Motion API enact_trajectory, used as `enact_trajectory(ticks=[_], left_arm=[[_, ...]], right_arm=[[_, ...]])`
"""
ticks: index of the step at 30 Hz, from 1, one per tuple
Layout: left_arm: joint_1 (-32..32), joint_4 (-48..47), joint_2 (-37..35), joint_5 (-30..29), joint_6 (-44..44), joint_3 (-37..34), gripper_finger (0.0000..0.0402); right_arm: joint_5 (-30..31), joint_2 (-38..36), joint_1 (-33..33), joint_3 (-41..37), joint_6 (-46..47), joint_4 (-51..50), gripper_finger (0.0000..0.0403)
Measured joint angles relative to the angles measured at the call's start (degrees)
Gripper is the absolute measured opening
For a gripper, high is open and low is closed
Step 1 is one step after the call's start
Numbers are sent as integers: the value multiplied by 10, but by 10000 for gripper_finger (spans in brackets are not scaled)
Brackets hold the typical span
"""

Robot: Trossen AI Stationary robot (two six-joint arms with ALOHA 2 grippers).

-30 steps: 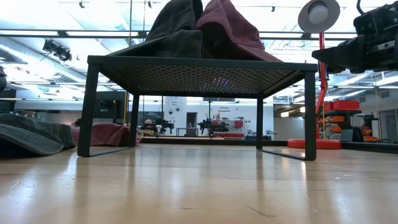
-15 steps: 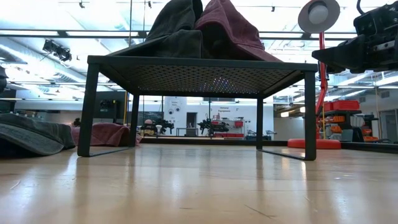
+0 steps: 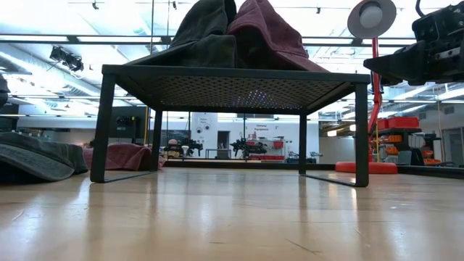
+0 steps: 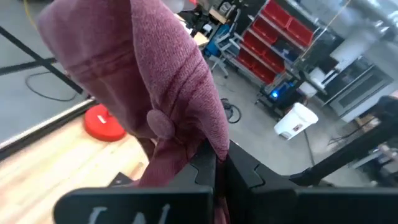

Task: Pick & Place hat
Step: Stack the bottom red cap on top of the red cap on the shelf

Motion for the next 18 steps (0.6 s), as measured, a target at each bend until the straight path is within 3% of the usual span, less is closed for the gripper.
enact_trajectory(ticks=[8,18], left_arm=[[-26,41,34,-13,-45,0,11],[-68,55,68,-98,-89,0,11]], right_arm=[[0,0,0,0,0,0,4],[0,0,0,0,0,0,4]])
